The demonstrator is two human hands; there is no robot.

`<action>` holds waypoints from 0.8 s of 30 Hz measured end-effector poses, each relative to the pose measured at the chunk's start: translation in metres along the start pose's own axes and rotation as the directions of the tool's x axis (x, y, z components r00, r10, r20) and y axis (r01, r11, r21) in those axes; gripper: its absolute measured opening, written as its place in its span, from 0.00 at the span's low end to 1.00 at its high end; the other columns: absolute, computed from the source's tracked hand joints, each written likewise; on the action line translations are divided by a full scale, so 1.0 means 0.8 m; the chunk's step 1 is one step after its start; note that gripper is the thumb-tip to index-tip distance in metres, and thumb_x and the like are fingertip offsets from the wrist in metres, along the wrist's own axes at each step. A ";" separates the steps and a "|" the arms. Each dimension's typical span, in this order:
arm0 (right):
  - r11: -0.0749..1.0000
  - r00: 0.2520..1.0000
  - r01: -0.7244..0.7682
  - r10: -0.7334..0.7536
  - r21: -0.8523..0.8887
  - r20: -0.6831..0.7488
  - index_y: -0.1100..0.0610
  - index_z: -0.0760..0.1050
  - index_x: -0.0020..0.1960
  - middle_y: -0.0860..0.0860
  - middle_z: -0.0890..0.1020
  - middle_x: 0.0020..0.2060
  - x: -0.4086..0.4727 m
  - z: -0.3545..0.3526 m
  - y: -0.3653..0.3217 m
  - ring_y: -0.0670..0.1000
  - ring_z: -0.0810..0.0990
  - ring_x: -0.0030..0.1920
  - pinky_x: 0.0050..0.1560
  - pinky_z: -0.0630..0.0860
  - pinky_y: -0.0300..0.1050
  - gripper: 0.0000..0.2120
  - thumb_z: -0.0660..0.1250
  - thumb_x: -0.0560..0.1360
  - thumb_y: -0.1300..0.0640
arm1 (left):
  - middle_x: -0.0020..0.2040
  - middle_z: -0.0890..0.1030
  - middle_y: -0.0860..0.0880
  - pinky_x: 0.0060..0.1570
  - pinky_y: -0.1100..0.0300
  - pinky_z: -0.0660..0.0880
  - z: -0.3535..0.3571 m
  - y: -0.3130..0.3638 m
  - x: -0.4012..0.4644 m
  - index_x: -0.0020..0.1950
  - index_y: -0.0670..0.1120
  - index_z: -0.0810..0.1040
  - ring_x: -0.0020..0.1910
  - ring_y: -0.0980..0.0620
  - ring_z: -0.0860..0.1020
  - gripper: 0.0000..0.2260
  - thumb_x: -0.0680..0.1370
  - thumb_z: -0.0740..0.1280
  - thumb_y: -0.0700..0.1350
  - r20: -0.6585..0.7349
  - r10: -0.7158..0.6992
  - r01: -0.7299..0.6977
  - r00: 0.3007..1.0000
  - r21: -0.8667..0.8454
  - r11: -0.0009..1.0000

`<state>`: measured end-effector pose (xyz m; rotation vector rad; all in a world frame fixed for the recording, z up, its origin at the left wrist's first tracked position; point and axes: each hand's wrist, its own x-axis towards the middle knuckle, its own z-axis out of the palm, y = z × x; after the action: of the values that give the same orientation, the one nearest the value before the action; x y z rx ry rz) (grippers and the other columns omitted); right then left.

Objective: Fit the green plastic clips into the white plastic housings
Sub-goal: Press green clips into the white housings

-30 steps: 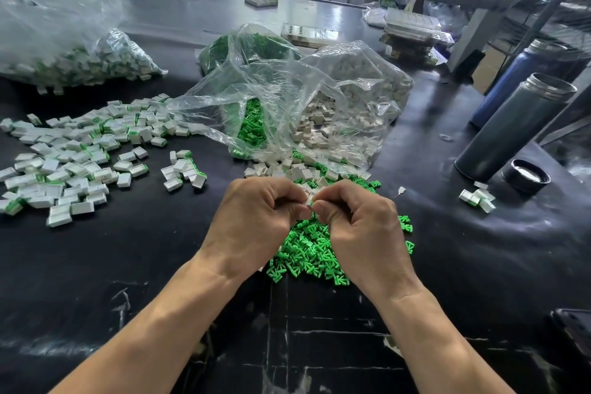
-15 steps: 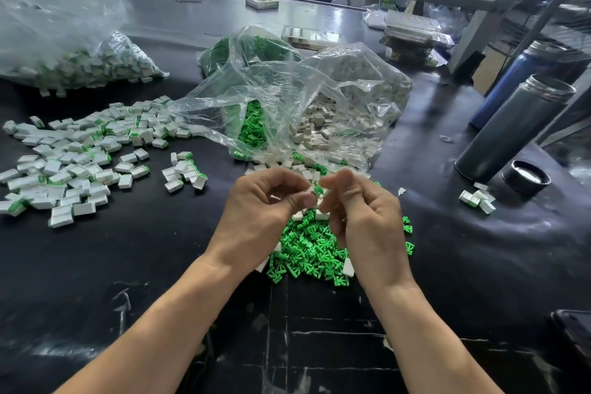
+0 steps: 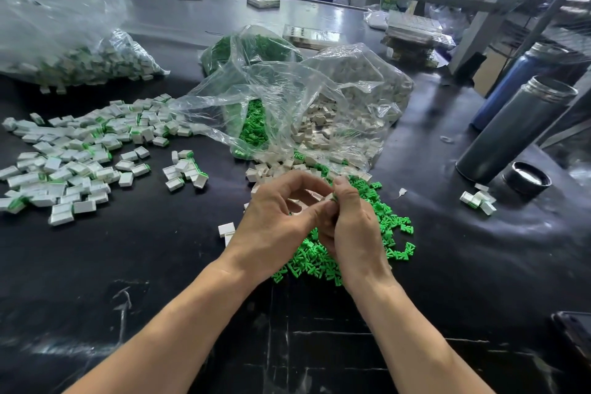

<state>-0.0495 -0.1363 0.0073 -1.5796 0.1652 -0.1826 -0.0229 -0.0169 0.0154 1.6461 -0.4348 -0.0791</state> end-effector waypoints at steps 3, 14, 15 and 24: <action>0.997 0.999 0.004 -0.007 0.075 0.045 0.38 0.82 0.32 0.40 0.72 0.20 -0.002 0.001 -0.001 0.39 0.69 0.21 0.23 0.65 0.31 0.29 0.51 0.84 0.41 | 0.46 0.85 0.50 0.51 0.45 0.77 0.000 0.001 0.000 0.48 0.46 0.84 0.45 0.50 0.81 0.03 0.76 0.76 0.40 -0.009 0.035 -0.035 0.999 0.006 0.999; 0.997 0.987 0.063 -0.069 -0.045 -0.147 0.43 0.85 0.40 0.42 0.85 0.34 0.006 0.005 0.015 0.42 0.83 0.39 0.45 0.77 0.48 0.24 0.52 0.80 0.40 | 0.45 0.85 0.51 0.41 0.66 0.74 0.003 -0.005 0.000 0.49 0.47 0.84 0.41 0.59 0.79 0.03 0.77 0.75 0.40 0.031 0.042 -0.041 0.999 -0.016 0.999; 0.995 0.980 0.068 -0.081 -0.075 -0.182 0.46 0.85 0.40 0.43 0.85 0.35 0.006 0.007 0.015 0.42 0.84 0.39 0.44 0.78 0.48 0.25 0.52 0.79 0.41 | 0.45 0.85 0.51 0.41 0.66 0.75 0.004 -0.006 0.001 0.49 0.48 0.84 0.42 0.59 0.80 0.03 0.77 0.75 0.41 0.027 0.040 -0.040 0.999 -0.019 0.999; 0.977 0.961 0.128 -0.165 -0.172 -0.221 0.44 0.85 0.40 0.43 0.87 0.39 0.011 0.011 0.018 0.43 0.86 0.43 0.46 0.82 0.43 0.26 0.50 0.80 0.42 | 0.47 0.86 0.52 0.46 0.47 0.81 0.002 -0.008 0.000 0.47 0.49 0.85 0.44 0.46 0.83 0.02 0.75 0.75 0.46 -0.012 0.045 -0.046 0.999 -0.051 0.998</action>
<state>-0.0386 -0.1303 -0.0071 -1.7256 0.2518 -0.4836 -0.0218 -0.0181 0.0087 1.5850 -0.4581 -0.0466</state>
